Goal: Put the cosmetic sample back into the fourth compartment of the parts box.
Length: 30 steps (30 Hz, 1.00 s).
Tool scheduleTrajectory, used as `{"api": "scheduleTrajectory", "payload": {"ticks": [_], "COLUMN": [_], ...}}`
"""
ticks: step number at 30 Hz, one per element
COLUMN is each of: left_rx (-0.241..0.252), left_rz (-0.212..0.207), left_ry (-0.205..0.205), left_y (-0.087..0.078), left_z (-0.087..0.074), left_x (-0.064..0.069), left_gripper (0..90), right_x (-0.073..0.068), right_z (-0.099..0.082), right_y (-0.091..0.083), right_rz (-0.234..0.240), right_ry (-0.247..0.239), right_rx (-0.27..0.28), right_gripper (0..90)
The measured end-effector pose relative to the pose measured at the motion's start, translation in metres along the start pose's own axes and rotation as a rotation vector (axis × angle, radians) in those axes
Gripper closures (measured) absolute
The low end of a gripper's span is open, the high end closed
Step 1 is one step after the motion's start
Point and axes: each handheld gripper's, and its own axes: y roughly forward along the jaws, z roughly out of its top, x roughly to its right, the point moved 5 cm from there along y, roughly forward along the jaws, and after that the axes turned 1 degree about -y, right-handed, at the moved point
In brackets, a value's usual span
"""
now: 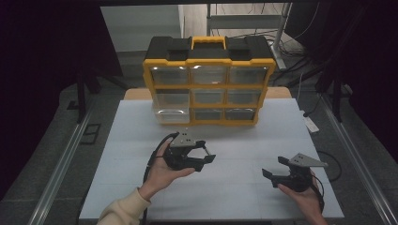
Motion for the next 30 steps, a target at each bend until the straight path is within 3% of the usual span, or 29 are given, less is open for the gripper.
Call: {"api": "scheduleTrajectory", "payload": {"ticks": [9, 30], "left_rx": [0.045, 0.099], "left_rz": [0.021, 0.065], "left_ry": [-0.005, -0.001], "left_y": [-0.015, -0.038], "left_z": [0.007, 0.023], "left_x": [-0.008, -0.02], "left_gripper": [40.0, 40.0], "right_x": [0.0, 0.001], "right_z": [0.0, 0.001], "right_y": [0.0, 0.0], "right_rz": [0.0, -0.003], "right_ry": [-0.002, -0.003], "right_rx": [0.0, 0.003], "right_gripper": [13.8, 13.8]}}
